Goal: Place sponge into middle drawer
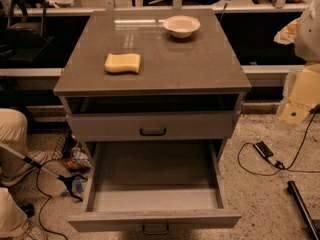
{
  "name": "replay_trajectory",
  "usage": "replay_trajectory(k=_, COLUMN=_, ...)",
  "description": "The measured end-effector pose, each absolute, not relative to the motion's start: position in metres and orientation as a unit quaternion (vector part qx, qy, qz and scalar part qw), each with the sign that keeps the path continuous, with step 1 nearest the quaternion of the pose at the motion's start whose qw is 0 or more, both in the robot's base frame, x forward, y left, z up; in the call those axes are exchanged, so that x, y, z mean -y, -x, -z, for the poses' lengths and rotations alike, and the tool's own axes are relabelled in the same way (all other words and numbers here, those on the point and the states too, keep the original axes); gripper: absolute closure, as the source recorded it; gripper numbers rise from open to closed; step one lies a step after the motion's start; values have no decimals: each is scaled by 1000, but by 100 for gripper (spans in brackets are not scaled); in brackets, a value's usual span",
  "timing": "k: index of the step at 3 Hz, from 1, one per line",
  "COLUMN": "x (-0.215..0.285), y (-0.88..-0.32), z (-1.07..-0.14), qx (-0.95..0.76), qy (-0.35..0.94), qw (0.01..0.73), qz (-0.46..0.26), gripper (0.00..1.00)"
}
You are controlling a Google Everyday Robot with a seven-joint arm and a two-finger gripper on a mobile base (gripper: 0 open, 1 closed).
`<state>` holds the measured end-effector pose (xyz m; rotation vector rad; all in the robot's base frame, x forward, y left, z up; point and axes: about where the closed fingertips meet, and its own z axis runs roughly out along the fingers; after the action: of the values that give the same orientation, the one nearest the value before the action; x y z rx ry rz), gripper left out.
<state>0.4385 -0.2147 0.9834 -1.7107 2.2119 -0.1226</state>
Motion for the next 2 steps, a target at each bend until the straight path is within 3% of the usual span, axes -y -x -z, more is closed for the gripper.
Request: replay_trajectory(k=2, x=209, y=-454, z=-985, qx=-774, qy=603, qw=190, qz=39, gripper=0)
